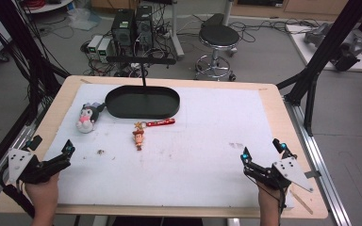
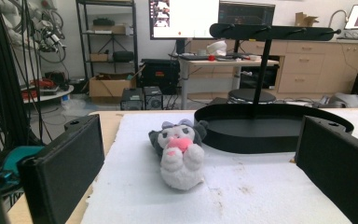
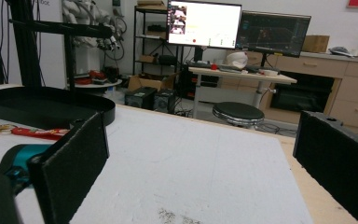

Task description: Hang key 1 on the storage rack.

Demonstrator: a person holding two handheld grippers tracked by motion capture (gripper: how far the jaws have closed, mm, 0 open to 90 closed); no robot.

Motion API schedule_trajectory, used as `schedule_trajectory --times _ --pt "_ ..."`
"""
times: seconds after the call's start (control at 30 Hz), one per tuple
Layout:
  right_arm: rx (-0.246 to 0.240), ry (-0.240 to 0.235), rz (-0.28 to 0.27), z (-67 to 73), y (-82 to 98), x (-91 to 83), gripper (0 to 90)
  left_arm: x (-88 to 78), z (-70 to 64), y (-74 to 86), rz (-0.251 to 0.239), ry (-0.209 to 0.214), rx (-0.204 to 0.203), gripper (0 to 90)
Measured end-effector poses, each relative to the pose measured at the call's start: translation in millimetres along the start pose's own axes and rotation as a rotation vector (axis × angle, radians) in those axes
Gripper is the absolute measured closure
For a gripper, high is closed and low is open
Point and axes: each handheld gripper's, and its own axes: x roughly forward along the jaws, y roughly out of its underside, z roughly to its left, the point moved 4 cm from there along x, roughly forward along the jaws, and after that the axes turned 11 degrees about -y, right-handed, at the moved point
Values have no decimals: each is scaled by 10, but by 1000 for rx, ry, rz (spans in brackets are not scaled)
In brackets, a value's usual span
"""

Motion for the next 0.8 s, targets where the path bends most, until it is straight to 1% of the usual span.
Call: schedule_trajectory --times 0.2,0.27,0.4,0.47,0.5,0.53,0.57,0.73,0.8 --pt "3 3 -2 -13 2 -2 25 11 -20 -2 19 -3 -4 18" --pt "-1 4 -3 -22 2 -3 25 13 -37 -8 28 4 -6 18" --pt "12 7 -3 -31 2 -14 25 26 -89 -27 44 7 -8 18" --pt "14 10 -4 -38 1 -20 25 41 -142 -33 52 15 1 17" --pt "12 10 -3 -43 1 -22 25 57 -211 -35 60 20 11 17" --pt "11 11 -4 -49 1 -26 25 57 -211 -35 60 20 11 17" --pt "18 13 -4 -52 2 -30 25 63 -248 -37 61 27 16 18" --pt "26 23 -21 -91 -21 -57 25 65 -465 -32 68 23 35 18" --pt "28 25 -25 -96 -27 -68 25 60 -564 -34 68 31 37 17"
